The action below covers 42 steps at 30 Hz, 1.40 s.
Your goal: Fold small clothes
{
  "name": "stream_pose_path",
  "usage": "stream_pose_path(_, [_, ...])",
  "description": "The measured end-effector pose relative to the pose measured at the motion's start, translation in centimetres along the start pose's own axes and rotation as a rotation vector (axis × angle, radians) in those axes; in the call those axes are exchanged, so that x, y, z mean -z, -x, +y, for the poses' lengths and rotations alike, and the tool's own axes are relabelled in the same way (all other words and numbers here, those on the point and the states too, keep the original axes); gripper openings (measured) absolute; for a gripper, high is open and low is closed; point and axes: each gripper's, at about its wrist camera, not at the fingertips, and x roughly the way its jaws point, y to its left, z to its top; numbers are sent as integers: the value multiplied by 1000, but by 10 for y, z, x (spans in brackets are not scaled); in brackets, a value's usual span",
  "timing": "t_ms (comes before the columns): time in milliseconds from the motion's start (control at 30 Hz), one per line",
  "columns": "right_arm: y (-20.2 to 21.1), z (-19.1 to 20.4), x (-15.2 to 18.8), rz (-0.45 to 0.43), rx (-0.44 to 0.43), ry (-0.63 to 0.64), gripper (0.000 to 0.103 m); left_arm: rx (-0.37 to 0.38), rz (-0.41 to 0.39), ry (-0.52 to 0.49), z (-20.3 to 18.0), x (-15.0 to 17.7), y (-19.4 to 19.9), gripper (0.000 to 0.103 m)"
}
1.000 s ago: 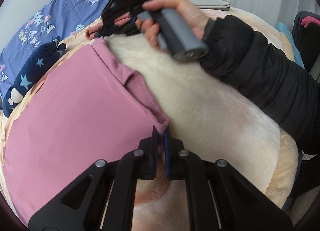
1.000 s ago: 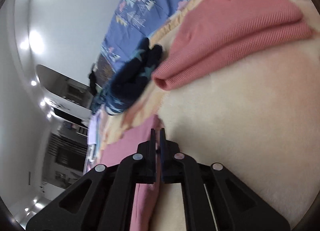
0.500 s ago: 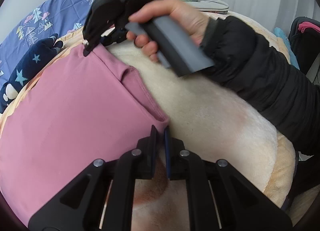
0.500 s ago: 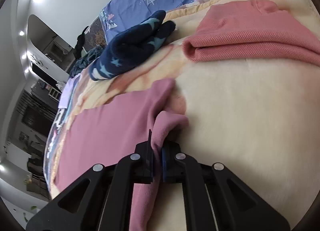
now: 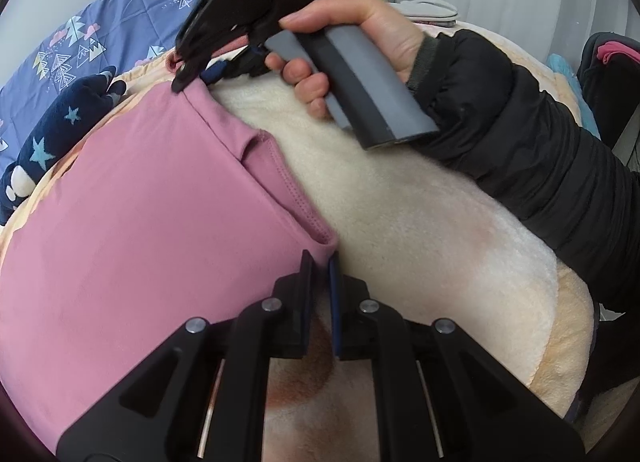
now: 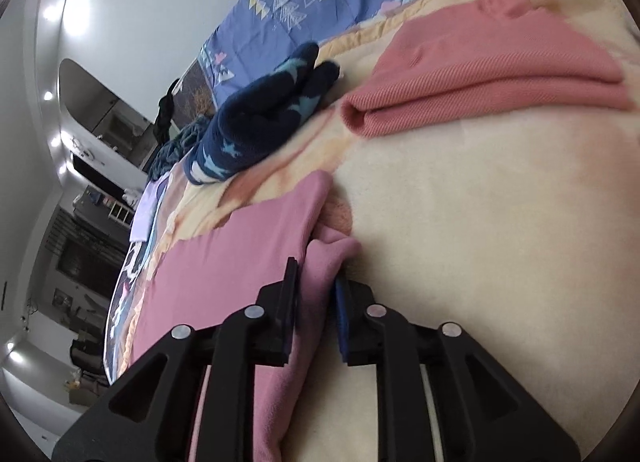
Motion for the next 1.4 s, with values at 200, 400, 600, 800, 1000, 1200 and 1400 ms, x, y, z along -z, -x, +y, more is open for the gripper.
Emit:
stream_pose_path(200, [33,38,8,-114,-41,158,20,19,-4,17,5,1,0,8])
stream_pose_path(400, [-29,23,18,38,221,243,6,29,-6,32,9,2,-1,10])
stream_pose_path(600, [-25,43,26,-7,324,354,8,42,-31,51,13,4,6,16])
stream_pose_path(800, [-25,44,30,-24,344,376,10,7,-135,84,23,13,46,49])
stream_pose_path(1000, [-20,50,36,-34,363,393,11,-122,-174,257,72,52,94,57])
stream_pose_path(1200, [22,80,52,-161,493,461,16,-369,-214,432,140,113,164,66])
stream_pose_path(1400, [41,175,110,-260,451,759,39,-488,-249,743,212,184,216,64])
